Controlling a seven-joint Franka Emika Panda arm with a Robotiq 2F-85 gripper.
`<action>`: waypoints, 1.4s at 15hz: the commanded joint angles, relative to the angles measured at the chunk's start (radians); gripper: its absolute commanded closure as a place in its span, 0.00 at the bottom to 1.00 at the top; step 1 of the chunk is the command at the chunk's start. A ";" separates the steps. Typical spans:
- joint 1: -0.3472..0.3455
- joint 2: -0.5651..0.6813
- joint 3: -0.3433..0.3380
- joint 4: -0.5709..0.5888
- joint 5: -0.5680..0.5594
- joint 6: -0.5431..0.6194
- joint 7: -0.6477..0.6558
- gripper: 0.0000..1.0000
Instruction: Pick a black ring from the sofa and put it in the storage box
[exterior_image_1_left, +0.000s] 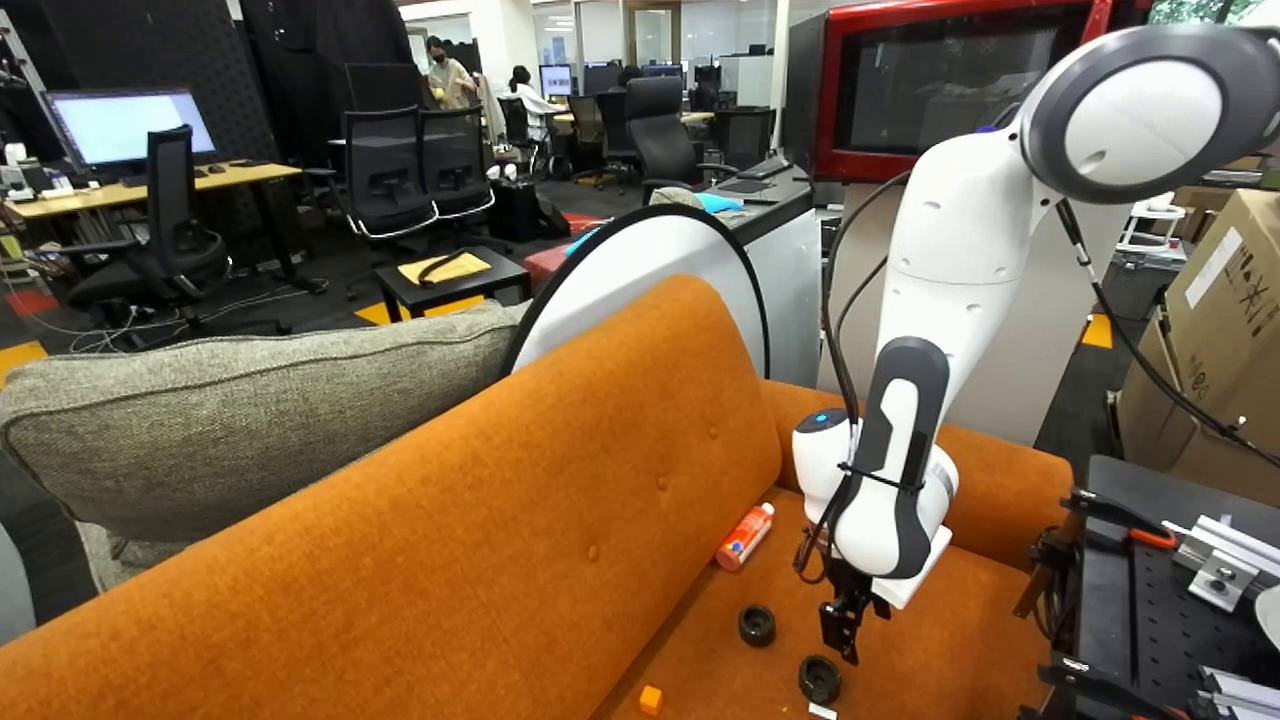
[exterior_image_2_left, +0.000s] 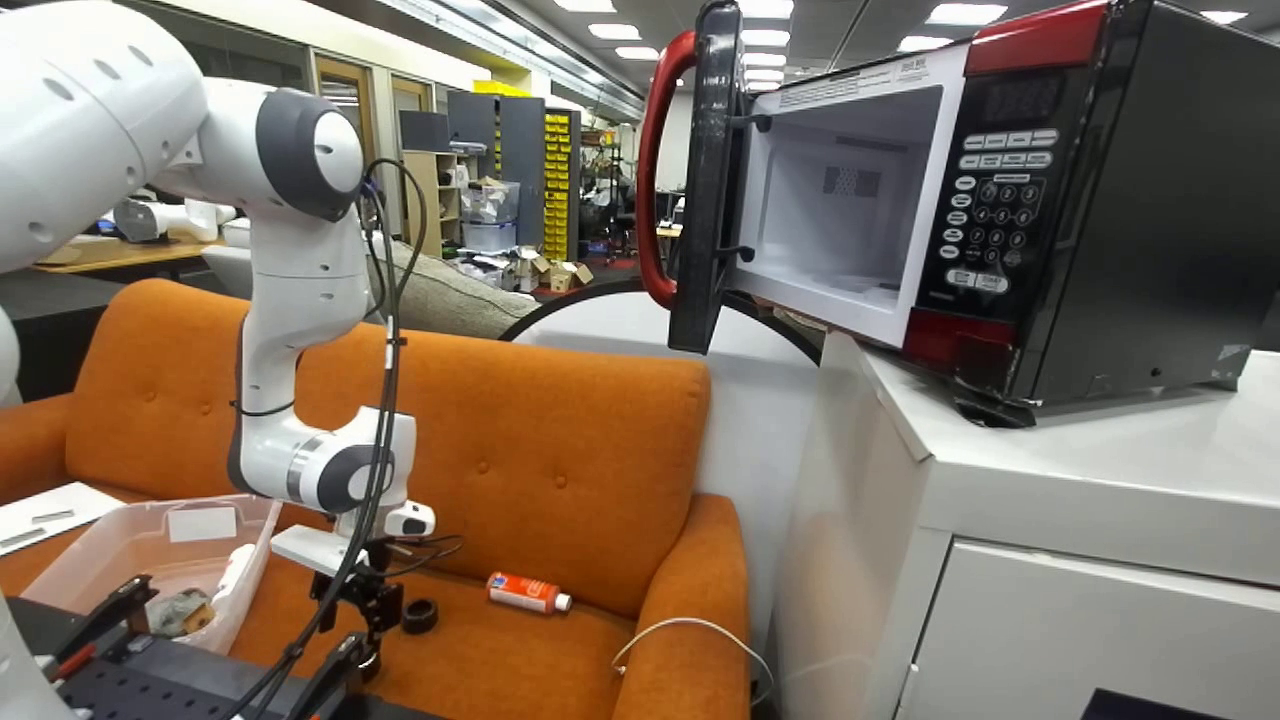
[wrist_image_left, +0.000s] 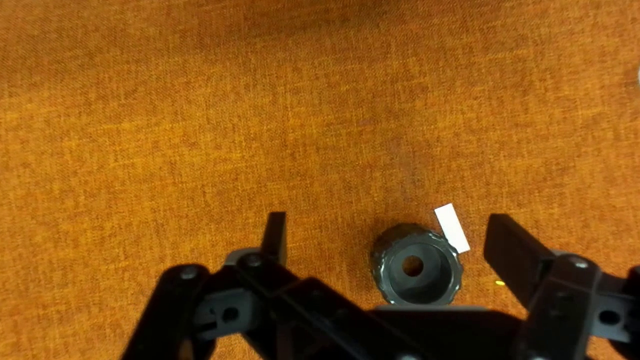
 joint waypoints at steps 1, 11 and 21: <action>0.025 0.080 -0.019 0.101 -0.029 -0.035 0.027 0.00; 0.057 0.182 -0.045 0.243 -0.046 -0.100 0.038 0.00; 0.044 0.242 -0.055 0.339 -0.054 -0.188 0.029 0.00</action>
